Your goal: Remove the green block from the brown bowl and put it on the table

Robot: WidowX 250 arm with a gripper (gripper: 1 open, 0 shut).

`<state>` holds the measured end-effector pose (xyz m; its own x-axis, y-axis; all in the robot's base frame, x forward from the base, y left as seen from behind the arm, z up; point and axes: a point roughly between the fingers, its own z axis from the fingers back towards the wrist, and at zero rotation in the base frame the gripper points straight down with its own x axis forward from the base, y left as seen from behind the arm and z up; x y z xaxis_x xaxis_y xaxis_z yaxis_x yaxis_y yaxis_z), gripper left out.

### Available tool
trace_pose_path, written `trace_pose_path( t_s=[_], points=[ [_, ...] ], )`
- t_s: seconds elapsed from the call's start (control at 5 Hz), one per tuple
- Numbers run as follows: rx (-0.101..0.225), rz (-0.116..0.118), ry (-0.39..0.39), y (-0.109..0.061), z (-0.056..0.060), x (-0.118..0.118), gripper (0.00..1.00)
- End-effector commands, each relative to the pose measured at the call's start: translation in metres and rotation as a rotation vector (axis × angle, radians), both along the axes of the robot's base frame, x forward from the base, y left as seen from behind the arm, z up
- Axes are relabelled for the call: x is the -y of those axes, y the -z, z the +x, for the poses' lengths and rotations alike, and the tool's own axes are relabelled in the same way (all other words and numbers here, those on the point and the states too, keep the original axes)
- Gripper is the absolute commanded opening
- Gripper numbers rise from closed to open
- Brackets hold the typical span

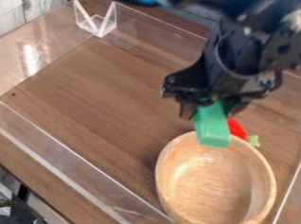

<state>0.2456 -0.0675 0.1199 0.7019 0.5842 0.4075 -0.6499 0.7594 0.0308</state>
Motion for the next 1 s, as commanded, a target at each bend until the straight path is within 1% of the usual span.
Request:
trace_pose_path(
  t_s=[0.0,0.2,0.4,0.6,0.8],
  points=[
    [0.074,-0.023,0.037,-0.033,0.007,0.009,0.0],
    [0.1,-0.015,0.09,-0.053,0.004,0.014,0.0],
    [0.128,-0.003,0.053,-0.054,-0.002,0.012,0.0],
    [0.145,0.014,0.015,-0.052,-0.01,0.017,0.0],
    [0.164,0.016,-0.031,-0.046,-0.015,0.02,0.0]
  ],
)
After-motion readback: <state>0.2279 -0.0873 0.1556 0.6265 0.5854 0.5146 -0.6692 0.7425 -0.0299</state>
